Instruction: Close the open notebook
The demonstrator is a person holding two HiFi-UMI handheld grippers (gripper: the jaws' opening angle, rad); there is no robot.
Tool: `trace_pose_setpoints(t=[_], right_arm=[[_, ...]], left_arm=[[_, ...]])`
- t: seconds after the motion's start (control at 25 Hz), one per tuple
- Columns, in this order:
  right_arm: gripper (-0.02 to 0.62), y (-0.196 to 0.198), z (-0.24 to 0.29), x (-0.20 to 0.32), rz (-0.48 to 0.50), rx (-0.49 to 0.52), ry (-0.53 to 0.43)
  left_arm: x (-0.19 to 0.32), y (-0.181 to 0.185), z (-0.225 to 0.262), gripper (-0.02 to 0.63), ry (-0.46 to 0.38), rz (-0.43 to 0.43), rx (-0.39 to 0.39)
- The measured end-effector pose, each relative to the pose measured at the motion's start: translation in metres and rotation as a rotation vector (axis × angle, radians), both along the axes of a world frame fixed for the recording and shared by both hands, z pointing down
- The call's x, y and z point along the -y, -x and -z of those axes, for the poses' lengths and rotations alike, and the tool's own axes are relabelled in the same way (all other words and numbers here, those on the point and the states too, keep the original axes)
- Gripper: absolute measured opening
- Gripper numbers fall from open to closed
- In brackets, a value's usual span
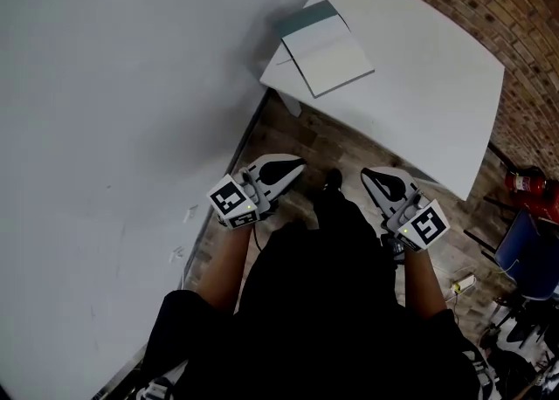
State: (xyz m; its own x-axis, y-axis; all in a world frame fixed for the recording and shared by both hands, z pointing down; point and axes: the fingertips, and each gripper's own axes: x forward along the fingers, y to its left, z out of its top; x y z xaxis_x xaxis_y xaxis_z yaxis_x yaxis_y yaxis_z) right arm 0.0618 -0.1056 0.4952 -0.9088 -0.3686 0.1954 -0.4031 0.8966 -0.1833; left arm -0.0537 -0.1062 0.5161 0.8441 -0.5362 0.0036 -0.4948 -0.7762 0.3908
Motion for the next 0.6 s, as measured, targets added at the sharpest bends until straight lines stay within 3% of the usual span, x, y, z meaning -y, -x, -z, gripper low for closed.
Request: trace_pose_setpoints(t=[0.24, 0.6], right_arm=[[0.006, -0.029, 0.009, 0.08, 0.027, 0.067, -0.017], [0.006, -0.047, 0.015, 0.149, -0.004, 0.118, -0.046]], left_arm=[[0.074, -0.013, 0.014, 0.017, 0.012, 0.043, 0.026], [0.146, -0.015, 0.029, 0.017, 0.02, 0.054, 0.025]])
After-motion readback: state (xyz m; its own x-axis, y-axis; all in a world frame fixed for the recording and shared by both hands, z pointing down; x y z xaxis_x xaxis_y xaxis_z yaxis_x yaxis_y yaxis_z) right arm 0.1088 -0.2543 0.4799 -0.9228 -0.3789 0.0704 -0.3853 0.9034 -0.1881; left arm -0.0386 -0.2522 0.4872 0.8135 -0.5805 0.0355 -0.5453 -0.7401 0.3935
